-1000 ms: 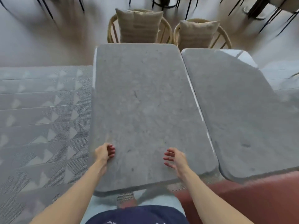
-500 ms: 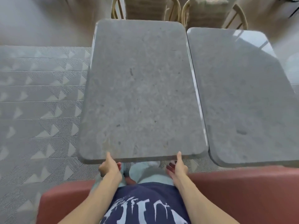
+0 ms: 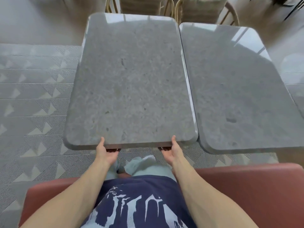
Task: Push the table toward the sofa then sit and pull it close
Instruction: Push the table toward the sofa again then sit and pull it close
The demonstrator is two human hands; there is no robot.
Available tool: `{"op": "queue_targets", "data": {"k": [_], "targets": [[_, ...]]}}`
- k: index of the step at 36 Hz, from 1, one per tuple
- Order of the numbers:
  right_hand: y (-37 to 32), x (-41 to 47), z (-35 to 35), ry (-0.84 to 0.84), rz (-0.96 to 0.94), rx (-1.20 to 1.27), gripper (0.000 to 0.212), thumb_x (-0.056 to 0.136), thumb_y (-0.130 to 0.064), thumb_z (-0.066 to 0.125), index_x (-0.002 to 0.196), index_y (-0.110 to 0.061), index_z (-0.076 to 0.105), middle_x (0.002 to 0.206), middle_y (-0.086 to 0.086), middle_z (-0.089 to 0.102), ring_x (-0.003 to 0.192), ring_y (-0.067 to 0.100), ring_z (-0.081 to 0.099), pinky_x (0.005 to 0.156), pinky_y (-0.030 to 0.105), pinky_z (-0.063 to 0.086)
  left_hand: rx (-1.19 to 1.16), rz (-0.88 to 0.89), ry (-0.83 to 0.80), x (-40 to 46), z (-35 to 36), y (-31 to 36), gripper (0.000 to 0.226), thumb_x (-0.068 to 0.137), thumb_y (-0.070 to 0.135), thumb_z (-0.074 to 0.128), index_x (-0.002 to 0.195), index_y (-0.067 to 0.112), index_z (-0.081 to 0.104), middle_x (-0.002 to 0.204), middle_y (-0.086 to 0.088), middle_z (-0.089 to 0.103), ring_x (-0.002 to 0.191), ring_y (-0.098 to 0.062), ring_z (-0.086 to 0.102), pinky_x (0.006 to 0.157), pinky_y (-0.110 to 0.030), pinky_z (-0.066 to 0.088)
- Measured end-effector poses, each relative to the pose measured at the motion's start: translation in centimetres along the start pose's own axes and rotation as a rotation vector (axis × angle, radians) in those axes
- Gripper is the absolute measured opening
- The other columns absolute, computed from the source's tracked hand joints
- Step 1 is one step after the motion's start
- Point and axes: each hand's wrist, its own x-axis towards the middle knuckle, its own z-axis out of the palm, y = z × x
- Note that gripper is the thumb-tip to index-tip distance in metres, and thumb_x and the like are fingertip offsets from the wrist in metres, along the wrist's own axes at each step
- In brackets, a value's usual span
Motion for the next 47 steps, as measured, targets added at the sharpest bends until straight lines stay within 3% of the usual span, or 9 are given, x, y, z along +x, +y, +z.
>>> {"op": "queue_targets", "data": {"k": [5,10,14,22,27,31,38,41,47], "targets": [[0.2,-0.2,-0.2,-0.029,-0.024,0.002,0.054,0.099,-0.028,0.055,0.143,-0.001,0.041,0.14,0.025,0.053,0.128,0.04,0.052,0.101,0.053,0.046,0.049,0.036,-0.007,-0.3,0.0,-0.4,0.049,0.1,0.039,0.052,0.138,0.008,0.049,0.142,-0.014,0.053,0.132,-0.03,0.05,0.113,-0.045,0.037],[0.4,-0.3,-0.8,-0.043,-0.053,-0.005,0.049,0.1,-0.023,0.054,0.14,0.001,0.041,0.137,0.026,0.054,0.113,0.039,0.056,0.102,0.056,0.046,0.074,0.053,-0.007,-0.8,-0.2,-0.5,0.052,0.1,0.039,0.052,0.139,0.006,0.046,0.143,-0.015,0.051,0.133,-0.032,0.048,0.113,-0.045,0.037],[0.7,-0.6,-1.3,-0.039,-0.053,-0.011,0.051,0.1,-0.022,0.054,0.143,0.001,0.039,0.138,0.026,0.053,0.12,0.04,0.055,0.098,0.056,0.048,0.087,0.063,0.004,-1.0,-0.7,-0.8,0.051,0.1,0.039,0.052,0.139,0.006,0.047,0.144,-0.014,0.051,0.134,-0.031,0.048,0.114,-0.044,0.037],[1.1,-1.2,-2.1,-0.027,-0.05,-0.004,0.046,0.101,-0.02,0.053,0.14,0.001,0.041,0.136,0.028,0.054,0.111,0.04,0.057,0.092,0.056,0.049,0.114,0.07,0.019,-1.4,-1.5,-1.2,0.053,0.101,0.04,0.05,0.143,0.008,0.045,0.148,-0.012,0.049,0.137,-0.029,0.045,0.115,-0.044,0.034],[1.5,-1.3,-2.5,-0.013,-0.036,-0.009,0.048,0.102,-0.022,0.052,0.143,0.0,0.041,0.141,0.026,0.052,0.129,0.041,0.051,0.093,0.055,0.046,0.099,0.072,0.029,-1.7,-2.0,-1.3,0.052,0.1,0.039,0.052,0.142,0.007,0.046,0.146,-0.013,0.049,0.135,-0.03,0.047,0.114,-0.045,0.035],[1.5,-1.5,-2.9,-0.018,-0.032,-0.011,0.048,0.102,-0.022,0.052,0.142,0.001,0.042,0.141,0.026,0.051,0.13,0.041,0.05,0.094,0.055,0.046,0.086,0.072,0.029,-1.6,-2.4,-1.4,0.052,0.1,0.038,0.054,0.141,0.008,0.047,0.145,-0.013,0.05,0.134,-0.03,0.048,0.113,-0.045,0.037],[1.6,-1.9,-3.0,-0.028,-0.048,-0.016,0.043,0.102,-0.022,0.052,0.138,0.002,0.046,0.139,0.026,0.054,0.111,0.038,0.057,0.092,0.055,0.045,0.073,0.059,0.007,-1.5,-2.9,-1.4,0.039,0.099,0.039,0.055,0.126,0.011,0.052,0.144,-0.013,0.051,0.133,-0.03,0.049,0.112,-0.046,0.038],[1.6,-1.9,-3.1,-0.033,-0.046,-0.013,0.045,0.102,-0.023,0.052,0.139,0.001,0.047,0.138,0.024,0.055,0.097,0.034,0.061,0.088,0.052,0.046,0.067,0.053,-0.003,-1.3,-3.1,-1.3,0.048,0.098,0.039,0.056,0.136,0.009,0.05,0.143,-0.014,0.051,0.131,-0.03,0.05,0.112,-0.046,0.039],[1.7,-2.2,-3.2,-0.011,-0.027,-0.033,0.047,0.102,-0.025,0.051,0.141,0.001,0.045,0.14,0.023,0.054,0.128,0.038,0.053,0.094,0.052,0.045,0.053,0.057,-0.001,-1.3,-3.5,-1.3,0.045,0.098,0.039,0.056,0.132,0.01,0.051,0.141,-0.014,0.053,0.129,-0.03,0.051,0.111,-0.045,0.04]]}}
